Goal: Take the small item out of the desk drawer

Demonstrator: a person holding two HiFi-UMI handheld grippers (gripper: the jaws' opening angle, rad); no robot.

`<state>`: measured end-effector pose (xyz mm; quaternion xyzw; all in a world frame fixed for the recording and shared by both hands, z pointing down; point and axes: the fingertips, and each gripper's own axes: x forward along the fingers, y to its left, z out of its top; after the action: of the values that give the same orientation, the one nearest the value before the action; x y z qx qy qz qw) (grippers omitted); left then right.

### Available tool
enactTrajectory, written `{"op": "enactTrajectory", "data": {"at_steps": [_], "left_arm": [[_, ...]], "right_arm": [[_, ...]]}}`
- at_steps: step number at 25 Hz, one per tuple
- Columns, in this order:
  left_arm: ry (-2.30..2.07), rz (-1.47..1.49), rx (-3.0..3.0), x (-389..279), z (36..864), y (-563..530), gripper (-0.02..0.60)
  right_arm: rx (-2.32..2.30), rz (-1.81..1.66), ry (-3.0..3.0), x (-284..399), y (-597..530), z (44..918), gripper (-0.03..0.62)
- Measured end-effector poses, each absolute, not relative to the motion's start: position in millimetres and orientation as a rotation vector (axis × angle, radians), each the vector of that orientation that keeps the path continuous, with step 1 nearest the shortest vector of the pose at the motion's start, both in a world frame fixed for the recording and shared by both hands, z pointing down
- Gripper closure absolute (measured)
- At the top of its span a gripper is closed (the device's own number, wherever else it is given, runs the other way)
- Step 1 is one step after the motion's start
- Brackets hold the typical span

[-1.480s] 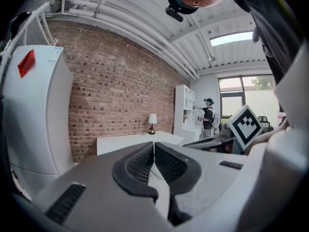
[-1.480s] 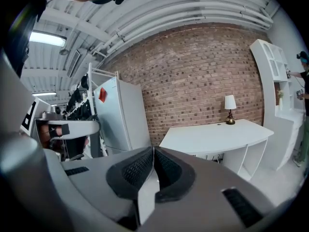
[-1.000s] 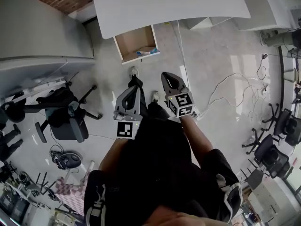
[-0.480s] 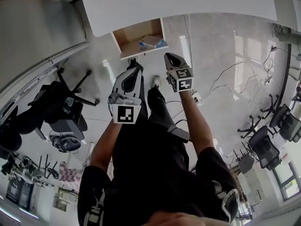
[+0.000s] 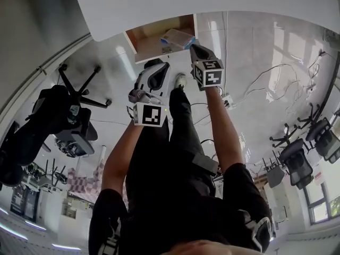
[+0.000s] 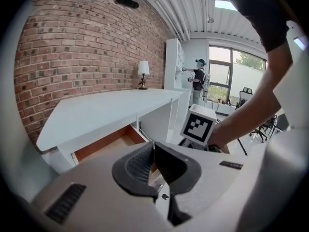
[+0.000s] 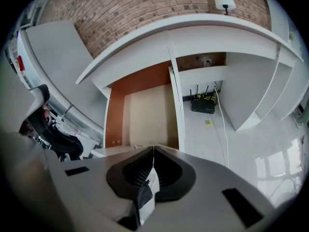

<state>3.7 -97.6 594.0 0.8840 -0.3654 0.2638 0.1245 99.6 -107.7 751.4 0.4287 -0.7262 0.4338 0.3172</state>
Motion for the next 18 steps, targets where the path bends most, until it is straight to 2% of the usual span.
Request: {"op": "enactTrajectory", "data": {"at_steps": [6, 18], "left_arm": [[-1.026, 0.802, 2.531, 5, 633, -96, 0.569], [-1.023, 0.809, 2.511, -6, 655, -103, 0.568]], "right_arm": [[1.049, 1.183, -1.838, 89, -108, 773, 0.565], [0.995, 1.249, -1.839, 66, -96, 783, 0.565]]}}
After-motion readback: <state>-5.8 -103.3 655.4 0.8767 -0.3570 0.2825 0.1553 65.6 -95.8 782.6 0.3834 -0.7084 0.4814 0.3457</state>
